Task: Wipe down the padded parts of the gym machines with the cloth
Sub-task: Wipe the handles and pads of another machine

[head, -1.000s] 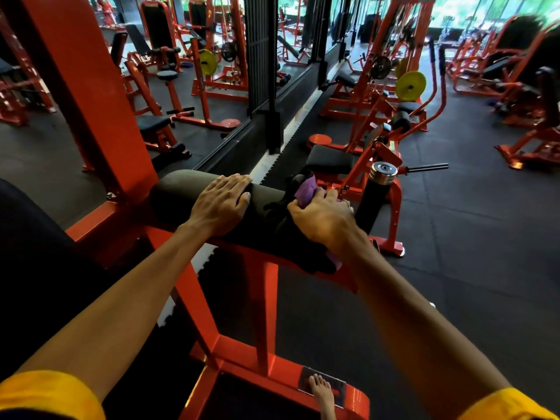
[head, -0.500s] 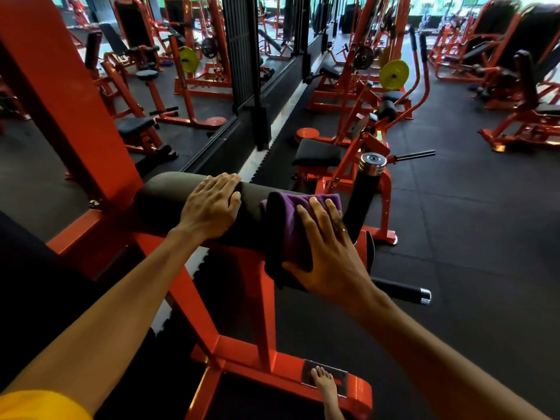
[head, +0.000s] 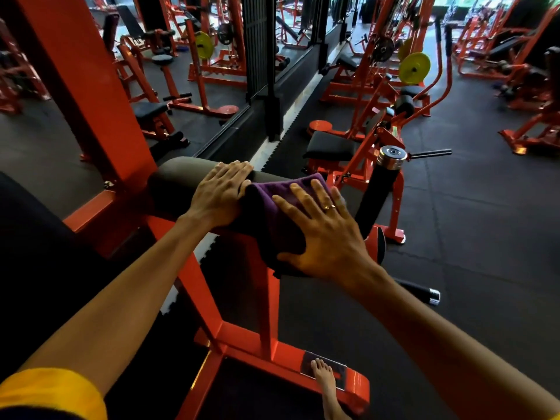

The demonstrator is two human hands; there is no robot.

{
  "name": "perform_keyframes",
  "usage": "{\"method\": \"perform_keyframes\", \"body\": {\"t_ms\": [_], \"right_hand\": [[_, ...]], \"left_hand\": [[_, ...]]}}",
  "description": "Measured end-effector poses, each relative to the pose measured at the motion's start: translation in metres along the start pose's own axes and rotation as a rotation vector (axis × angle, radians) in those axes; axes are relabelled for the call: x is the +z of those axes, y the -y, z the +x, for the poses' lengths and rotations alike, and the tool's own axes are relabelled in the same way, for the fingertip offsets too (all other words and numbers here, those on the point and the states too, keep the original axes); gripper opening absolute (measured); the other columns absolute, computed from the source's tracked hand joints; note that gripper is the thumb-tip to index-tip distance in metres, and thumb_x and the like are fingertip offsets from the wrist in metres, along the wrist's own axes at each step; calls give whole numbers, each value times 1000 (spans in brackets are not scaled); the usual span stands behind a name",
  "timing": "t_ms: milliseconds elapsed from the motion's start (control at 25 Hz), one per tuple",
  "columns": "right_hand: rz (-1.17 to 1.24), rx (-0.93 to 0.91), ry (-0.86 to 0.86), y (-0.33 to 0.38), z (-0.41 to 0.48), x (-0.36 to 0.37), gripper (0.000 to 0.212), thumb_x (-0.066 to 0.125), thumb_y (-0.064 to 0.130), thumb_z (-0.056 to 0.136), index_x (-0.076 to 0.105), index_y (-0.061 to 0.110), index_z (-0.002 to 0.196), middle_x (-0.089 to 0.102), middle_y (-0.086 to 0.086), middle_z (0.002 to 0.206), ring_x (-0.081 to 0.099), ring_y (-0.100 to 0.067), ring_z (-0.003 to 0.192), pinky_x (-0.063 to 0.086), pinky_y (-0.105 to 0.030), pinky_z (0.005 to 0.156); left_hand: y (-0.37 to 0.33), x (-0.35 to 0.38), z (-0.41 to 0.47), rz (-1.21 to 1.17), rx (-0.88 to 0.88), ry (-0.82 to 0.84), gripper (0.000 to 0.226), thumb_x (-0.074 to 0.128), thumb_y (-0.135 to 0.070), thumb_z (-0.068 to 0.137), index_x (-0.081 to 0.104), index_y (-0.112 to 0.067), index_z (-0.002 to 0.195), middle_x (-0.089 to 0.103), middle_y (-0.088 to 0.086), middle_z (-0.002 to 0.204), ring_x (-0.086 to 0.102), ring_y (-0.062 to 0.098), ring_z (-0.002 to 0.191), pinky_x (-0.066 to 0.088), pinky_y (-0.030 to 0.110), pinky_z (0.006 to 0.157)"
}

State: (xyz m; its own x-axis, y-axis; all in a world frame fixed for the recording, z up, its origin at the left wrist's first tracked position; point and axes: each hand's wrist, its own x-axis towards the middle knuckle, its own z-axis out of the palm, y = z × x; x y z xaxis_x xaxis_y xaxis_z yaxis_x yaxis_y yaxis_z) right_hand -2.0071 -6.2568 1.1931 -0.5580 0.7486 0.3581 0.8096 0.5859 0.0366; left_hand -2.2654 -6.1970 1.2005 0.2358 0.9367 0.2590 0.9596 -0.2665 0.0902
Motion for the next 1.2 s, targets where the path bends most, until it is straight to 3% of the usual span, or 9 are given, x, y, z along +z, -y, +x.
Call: {"method": "perform_keyframes", "body": {"t_ms": [240, 400, 560, 720, 840, 1000, 1080, 1120, 1200], "right_hand": [[-47, -48, -75, 28, 28, 15, 83, 71, 58, 83, 41, 29, 155, 44, -15, 157, 39, -47, 144, 32, -64, 117], [-29, -117, 3, 73, 83, 26, 74, 58, 43, 95, 27, 32, 161, 28, -13, 167, 24, -47, 151, 18, -58, 125], [24, -192, 101, 119, 142, 34, 73, 48, 44, 100, 14, 32, 163, 11, -13, 171, 7, -44, 156, 5, -56, 127], [74, -230, 110, 140, 170, 40, 74, 49, 45, 101, 10, 33, 163, 9, -11, 171, 6, -42, 156, 3, -54, 128], [145, -269, 143, 154, 192, 42, 73, 50, 47, 101, 13, 36, 163, 9, -9, 172, 5, -41, 156, 1, -51, 128], [229, -394, 167, 176, 219, 47, 65, 55, 50, 98, 32, 38, 158, 31, -2, 165, 18, -36, 155, 11, -50, 127], [343, -431, 95, 175, 217, 42, 55, 59, 40, 96, 46, 37, 149, 48, 4, 153, 34, -28, 148, 24, -42, 123], [425, -437, 74, 172, 213, 39, 54, 63, 34, 94, 51, 36, 146, 53, 6, 147, 42, -23, 142, 31, -38, 117], [553, -468, 62, 169, 204, 29, 60, 66, 20, 89, 52, 36, 144, 55, 10, 143, 50, -17, 134, 39, -33, 105]], "left_hand": [[22, -5, -15, -43, -101, -47, 75, 5, -46, 96, 36, -14, 156, 34, 5, 163, 24, 15, 153, 4, 33, 127], [68, -10, -40, -23, -215, -103, 68, 14, -39, 99, 38, -10, 155, 37, 7, 161, 30, 20, 151, 15, 39, 127], [102, -20, -58, -118, -348, -66, 56, 36, -15, 106, 20, -6, 158, 25, 12, 165, 23, 26, 154, 15, 35, 127], [100, -34, -80, -430, -572, -178, 43, 38, -26, 109, 48, -13, 148, 49, 11, 152, 45, 24, 141, 33, 38, 119], [98, -37, -96, -528, -729, -205, 38, 35, -26, 109, 56, -10, 136, 57, 15, 141, 53, 30, 131, 40, 41, 110], [106, -38, -110, -628, -838, -159, 40, 38, -21, 110, 50, -6, 145, 53, 12, 145, 50, 26, 134, 30, 31, 115], [101, -42, -119, -876, -871, -210, 45, 47, -40, 106, 54, -19, 146, 57, -1, 143, 53, 17, 132, 30, 32, 119], [101, -39, -124, -1002, -894, -268, 48, 49, -47, 103, 56, -23, 144, 60, -1, 141, 56, 16, 130, 37, 35, 117], [87, -49, -136, -1191, -937, -353, 46, 45, -42, 106, 56, -17, 143, 65, 4, 133, 66, 12, 114, 52, 22, 95]]}}
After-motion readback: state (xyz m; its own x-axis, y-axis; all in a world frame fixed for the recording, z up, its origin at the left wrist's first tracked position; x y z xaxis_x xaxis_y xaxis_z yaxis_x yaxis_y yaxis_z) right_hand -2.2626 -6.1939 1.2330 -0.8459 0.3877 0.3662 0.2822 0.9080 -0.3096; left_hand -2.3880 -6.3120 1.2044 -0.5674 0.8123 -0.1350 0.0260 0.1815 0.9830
